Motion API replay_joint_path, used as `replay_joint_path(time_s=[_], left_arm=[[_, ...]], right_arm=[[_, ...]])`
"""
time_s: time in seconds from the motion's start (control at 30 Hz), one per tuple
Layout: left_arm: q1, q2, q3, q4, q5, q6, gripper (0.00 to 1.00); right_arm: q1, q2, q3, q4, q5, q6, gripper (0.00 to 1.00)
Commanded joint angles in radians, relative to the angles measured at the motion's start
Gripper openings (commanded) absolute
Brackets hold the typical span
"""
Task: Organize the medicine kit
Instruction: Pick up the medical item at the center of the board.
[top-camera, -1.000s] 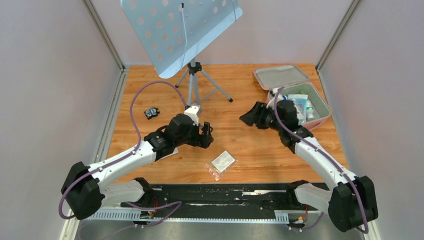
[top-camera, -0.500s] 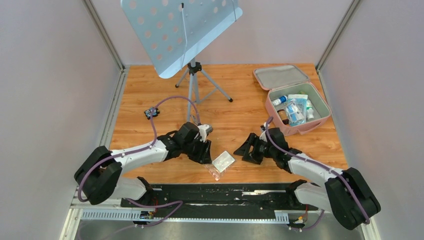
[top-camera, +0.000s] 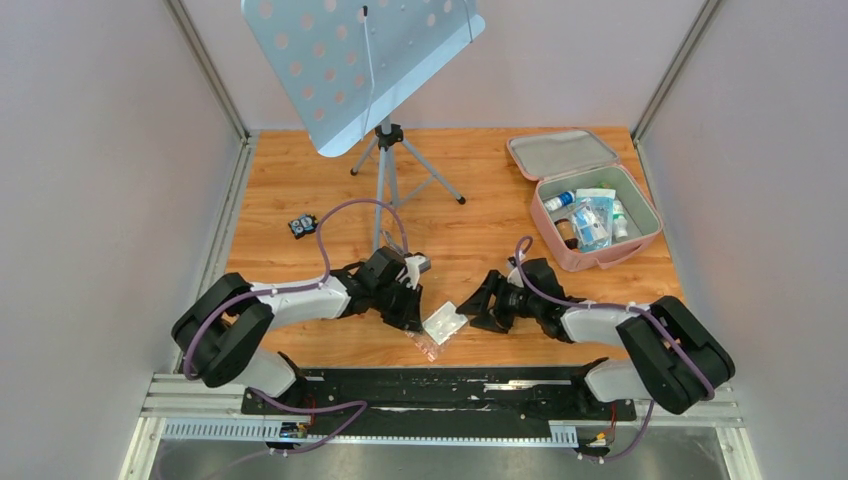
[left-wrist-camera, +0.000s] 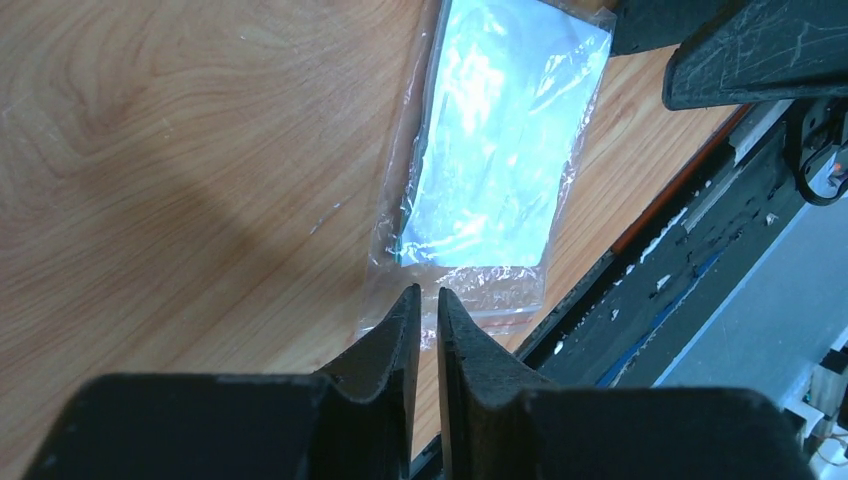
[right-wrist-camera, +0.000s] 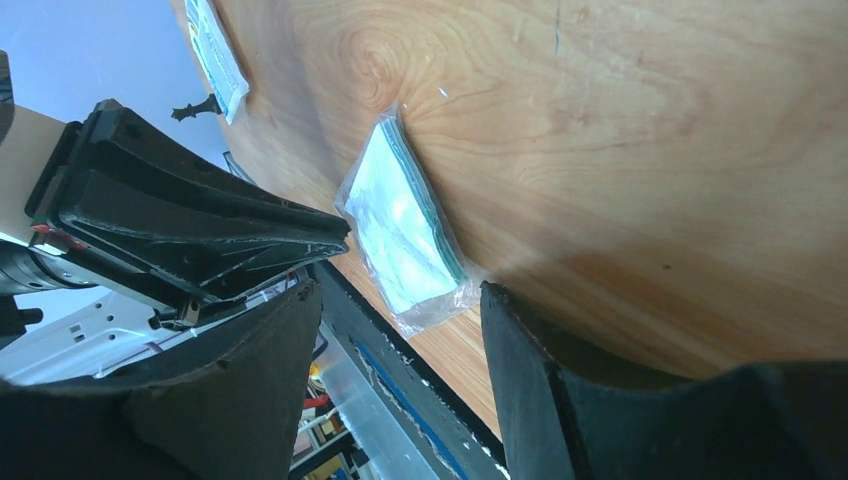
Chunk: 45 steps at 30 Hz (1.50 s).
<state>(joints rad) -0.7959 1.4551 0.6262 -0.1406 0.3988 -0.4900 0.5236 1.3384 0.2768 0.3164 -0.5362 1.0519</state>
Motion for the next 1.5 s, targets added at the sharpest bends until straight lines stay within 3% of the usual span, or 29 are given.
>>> replay_joint_path(time_s=[0.0, 0.47, 0.73, 0.83, 0.93, 1.1, 1.27, 1.33, 1.37, 1.43, 1.47], left_arm=[[0.001, 0.022, -0.001, 0.045, 0.019, 0.0, 0.19], [0.001, 0.122, 0.012, 0.102, 0.016, -0.013, 0.13], [0.001, 0.113, 0.012, 0.095, 0.003, -0.011, 0.13], [0.001, 0.11, 0.012, 0.092, 0.003, -0.009, 0.13], [0.001, 0.106, 0.013, 0.084, 0.0, -0.008, 0.13], [0.001, 0.076, 0.022, 0.056, -0.002, 0.004, 0.13], [0.001, 0.024, 0.047, -0.013, -0.023, 0.024, 0.15], [0.001, -0.008, 0.061, -0.048, -0.039, 0.029, 0.25], [0.001, -0.02, 0.073, -0.076, -0.055, 0.033, 0.4], [0.001, -0.069, 0.091, -0.116, -0.082, 0.036, 0.58], [0.001, -0.103, 0.098, -0.127, -0.091, 0.039, 0.62]], right_arm=[[0.008, 0.045, 0.006, 0.126, -0.023, 0.041, 0.63], [0.029, 0.174, 0.015, 0.404, -0.151, 0.083, 0.6], [0.04, 0.254, 0.015, 0.473, -0.165, 0.114, 0.55], [0.041, 0.252, 0.01, 0.469, -0.144, 0.119, 0.42], [0.041, 0.232, 0.016, 0.431, -0.117, 0.109, 0.21], [0.041, 0.189, 0.054, 0.304, -0.075, 0.05, 0.03], [0.039, 0.148, 0.106, 0.178, -0.037, -0.027, 0.0], [0.03, 0.118, 0.138, 0.111, -0.022, -0.07, 0.0], [0.018, 0.098, 0.156, 0.065, -0.013, -0.098, 0.0], [-0.022, 0.048, 0.195, -0.036, 0.006, -0.174, 0.0], [-0.049, 0.016, 0.221, -0.091, 0.014, -0.219, 0.0]])
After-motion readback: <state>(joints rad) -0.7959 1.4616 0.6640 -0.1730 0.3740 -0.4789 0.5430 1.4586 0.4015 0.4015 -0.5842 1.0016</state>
